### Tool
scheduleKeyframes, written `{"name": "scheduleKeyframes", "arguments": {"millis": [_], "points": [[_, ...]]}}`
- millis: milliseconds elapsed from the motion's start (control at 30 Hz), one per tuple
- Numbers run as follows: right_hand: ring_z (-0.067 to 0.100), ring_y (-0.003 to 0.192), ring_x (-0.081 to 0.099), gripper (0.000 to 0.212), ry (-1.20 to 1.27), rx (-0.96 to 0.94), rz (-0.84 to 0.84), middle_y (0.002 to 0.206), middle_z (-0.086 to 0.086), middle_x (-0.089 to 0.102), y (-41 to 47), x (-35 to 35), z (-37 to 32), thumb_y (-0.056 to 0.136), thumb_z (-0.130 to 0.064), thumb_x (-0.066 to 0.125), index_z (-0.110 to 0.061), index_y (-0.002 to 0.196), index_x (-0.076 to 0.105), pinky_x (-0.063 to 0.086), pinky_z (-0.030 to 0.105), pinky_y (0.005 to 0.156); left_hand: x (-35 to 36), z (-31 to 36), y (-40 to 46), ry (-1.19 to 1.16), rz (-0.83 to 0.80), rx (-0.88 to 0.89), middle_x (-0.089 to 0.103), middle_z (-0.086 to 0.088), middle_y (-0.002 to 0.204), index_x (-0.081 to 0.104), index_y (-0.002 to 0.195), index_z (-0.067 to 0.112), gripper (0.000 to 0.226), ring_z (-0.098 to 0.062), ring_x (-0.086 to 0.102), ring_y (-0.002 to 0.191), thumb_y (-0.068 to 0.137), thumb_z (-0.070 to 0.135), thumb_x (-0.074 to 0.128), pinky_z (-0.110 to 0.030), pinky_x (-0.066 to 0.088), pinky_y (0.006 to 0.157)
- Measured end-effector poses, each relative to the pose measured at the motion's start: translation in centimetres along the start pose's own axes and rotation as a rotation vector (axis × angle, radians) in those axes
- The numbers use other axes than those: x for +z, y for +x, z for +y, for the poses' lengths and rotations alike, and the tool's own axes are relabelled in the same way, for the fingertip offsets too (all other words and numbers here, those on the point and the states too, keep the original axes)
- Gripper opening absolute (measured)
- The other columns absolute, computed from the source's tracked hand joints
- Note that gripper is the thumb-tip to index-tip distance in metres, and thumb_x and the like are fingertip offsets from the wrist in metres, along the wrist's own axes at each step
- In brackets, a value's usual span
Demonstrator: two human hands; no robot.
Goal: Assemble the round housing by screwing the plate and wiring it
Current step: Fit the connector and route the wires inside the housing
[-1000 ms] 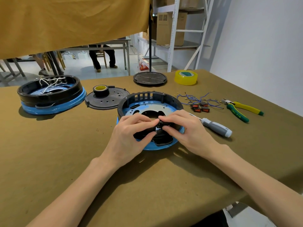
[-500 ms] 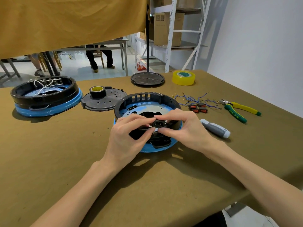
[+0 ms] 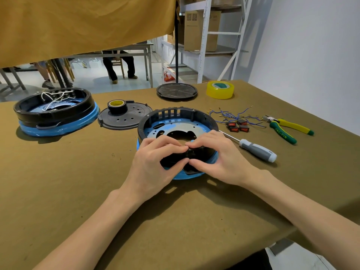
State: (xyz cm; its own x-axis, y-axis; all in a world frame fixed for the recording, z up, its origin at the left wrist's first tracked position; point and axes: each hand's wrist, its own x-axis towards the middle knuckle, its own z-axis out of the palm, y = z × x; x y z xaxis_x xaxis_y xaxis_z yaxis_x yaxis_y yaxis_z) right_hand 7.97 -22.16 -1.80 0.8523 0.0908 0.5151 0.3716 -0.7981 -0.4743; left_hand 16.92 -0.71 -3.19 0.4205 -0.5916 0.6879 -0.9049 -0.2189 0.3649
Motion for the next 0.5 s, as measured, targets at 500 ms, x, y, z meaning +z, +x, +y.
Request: {"name": "scheduleKeyframes", "arguments": {"millis": [500], "points": [[0.008,0.094,0.055,0.028,-0.148,-0.008,-0.153,0.096,-0.014,0.070,1.6,-1.8,-1.3,0.096,-0.028,0.070,-0.028,0.124,0.074,0.044,0.031,0.082,-0.6,-1.1,-0.2,0.128,-0.088,-0.052,0.067,0.011,0.110,0.069,0.122,0.033,0.044,-0.009,0.052,0.111,0.093,0.061,0.051,-0.032,0.022,0.113]]}}
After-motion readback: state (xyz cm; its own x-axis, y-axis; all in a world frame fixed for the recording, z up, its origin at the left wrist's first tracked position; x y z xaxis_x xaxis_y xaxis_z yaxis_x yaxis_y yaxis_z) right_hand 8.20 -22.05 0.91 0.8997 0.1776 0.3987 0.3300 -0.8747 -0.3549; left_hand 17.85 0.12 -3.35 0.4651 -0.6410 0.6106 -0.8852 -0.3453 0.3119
